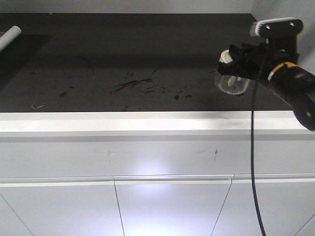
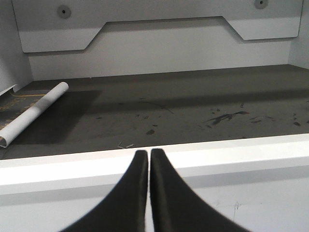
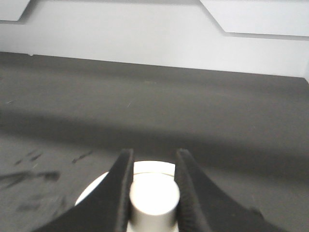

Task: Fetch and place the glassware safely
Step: 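Lift the jar and pull it out of the hood toward the robot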

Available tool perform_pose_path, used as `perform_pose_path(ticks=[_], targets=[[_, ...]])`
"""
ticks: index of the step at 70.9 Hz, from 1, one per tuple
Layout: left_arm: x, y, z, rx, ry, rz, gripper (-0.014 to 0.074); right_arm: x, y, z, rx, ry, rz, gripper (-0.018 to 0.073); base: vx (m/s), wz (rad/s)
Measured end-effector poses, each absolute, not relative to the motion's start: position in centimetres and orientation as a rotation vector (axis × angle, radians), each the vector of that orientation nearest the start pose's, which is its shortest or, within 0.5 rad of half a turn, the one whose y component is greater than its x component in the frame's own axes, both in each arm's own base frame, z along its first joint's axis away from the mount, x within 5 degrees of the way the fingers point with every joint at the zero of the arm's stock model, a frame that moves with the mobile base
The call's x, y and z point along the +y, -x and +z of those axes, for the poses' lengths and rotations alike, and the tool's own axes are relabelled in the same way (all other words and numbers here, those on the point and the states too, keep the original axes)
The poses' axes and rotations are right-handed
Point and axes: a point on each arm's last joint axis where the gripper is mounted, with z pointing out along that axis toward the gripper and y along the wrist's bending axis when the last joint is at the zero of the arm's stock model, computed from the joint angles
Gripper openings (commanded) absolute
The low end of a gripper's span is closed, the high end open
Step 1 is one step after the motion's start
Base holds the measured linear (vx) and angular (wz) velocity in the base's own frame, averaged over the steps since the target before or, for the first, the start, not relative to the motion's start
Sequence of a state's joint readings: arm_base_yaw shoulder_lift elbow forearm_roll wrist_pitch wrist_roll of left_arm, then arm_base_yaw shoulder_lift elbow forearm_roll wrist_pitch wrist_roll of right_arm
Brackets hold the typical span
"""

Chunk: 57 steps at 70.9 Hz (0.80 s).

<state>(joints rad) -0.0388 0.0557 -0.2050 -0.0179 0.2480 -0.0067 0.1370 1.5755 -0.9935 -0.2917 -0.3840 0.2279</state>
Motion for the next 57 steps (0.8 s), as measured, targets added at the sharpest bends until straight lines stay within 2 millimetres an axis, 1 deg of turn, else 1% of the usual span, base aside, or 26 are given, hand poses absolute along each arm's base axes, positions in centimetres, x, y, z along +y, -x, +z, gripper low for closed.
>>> perform_pose_path(ticks=[2, 4, 6, 9, 20, 27, 36, 49, 57], targets=[[-0.2, -5.0, 25.6, 1.582, -0.015, -0.053, -0.0007, 5.8, -34.9, 29.2, 1.691, 0.234, 0.162, -0.0003, 0.0, 0.0], [-0.2, -5.0, 25.6, 1.582, -0.015, -0.053, -0.0007, 5.6, -33.6, 29.4, 1.686, 0.236, 0.162, -0.0003, 0.0, 0.0], [-0.2, -5.0, 25.6, 1.582, -0.015, -0.053, -0.0007, 5.5, -32.7, 29.2, 1.694, 0.239, 0.161, -0.0003, 0.0, 0.0], [-0.2, -5.0, 25.6, 1.582, -0.015, -0.053, -0.0007, 5.4, -31.5, 29.3, 1.685, 0.246, 0.16, -0.0003, 0.0, 0.0], [-0.2, -5.0, 25.6, 1.582, -0.015, -0.053, -0.0007, 5.1, -27.7, 29.0, 1.672, 0.265, 0.17, -0.0003, 0.0, 0.0], [-0.2, -5.0, 25.6, 1.582, -0.015, -0.053, -0.0007, 5.7, -25.6, 28.8, 1.663, 0.292, 0.198, -0.0003, 0.0, 0.0], [-0.2, -5.0, 25.6, 1.582, -0.015, -0.053, -0.0007, 8.2, -23.5, 28.7, 1.637, 0.387, 0.283, -0.0003, 0.0, 0.0], [-0.2, -5.0, 25.6, 1.582, -0.015, -0.053, -0.0007, 12.2, -21.2, 29.1, 1.589, 0.544, 0.419, -0.0003, 0.0, 0.0], [-0.2, -5.0, 25.6, 1.582, -0.015, -0.053, -0.0007, 14.3, -19.8, 29.1, 1.566, 0.627, 0.496, -0.0003, 0.0, 0.0]])
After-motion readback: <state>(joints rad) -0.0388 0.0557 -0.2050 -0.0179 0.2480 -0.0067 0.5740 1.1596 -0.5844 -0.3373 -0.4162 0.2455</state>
